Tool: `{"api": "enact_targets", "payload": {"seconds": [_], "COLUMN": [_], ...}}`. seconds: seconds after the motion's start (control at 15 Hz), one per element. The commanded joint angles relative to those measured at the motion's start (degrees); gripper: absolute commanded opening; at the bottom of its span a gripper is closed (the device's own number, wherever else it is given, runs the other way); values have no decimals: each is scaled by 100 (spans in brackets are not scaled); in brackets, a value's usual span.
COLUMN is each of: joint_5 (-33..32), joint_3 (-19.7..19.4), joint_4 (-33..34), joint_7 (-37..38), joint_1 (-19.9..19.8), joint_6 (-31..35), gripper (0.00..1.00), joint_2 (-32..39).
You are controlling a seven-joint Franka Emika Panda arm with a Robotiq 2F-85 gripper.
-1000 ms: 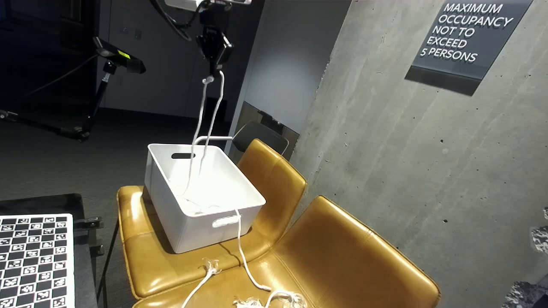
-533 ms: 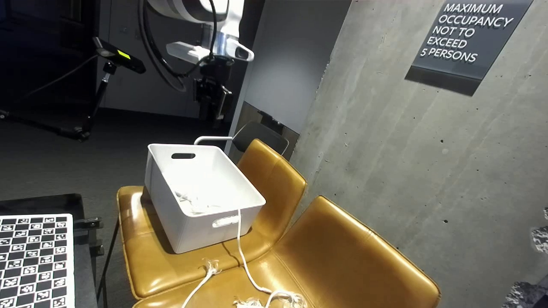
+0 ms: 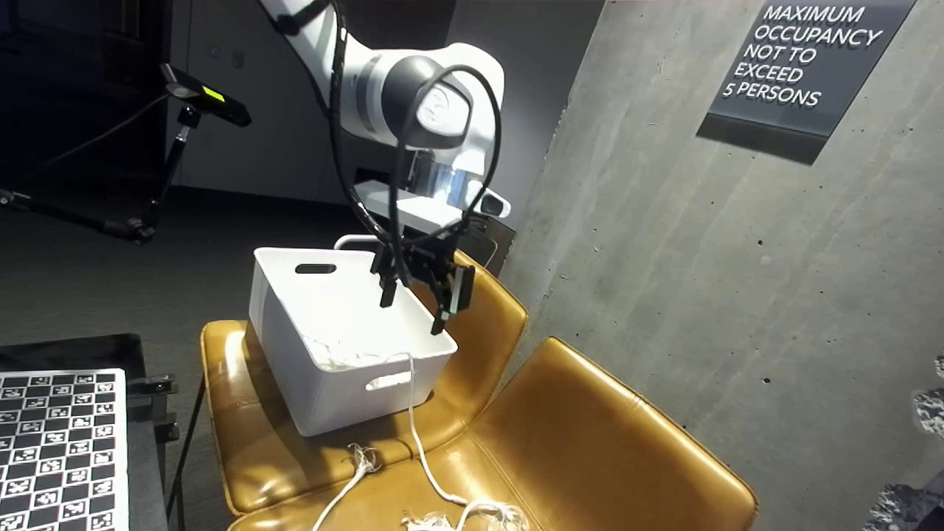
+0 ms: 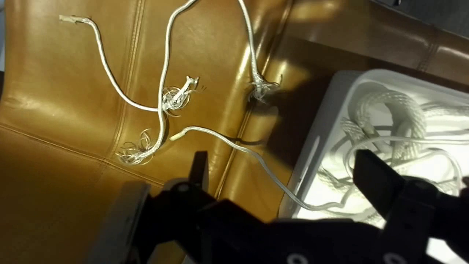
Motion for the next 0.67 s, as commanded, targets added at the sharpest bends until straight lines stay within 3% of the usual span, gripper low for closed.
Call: {"api": "enact_targets", "payload": {"seconds": [0.0, 0.27, 0.6], "joint_5": [-377, -1269, -2716], "joint_3": [26, 2, -199], "joint_4": [696, 771, 503], "joint_7": [-782, -1021, -849], "joint_1": [-21, 210, 589], "joint_6": [-230, 204, 1209], "gripper": [100, 100, 100], "joint_2": [744, 1273, 1934]}}
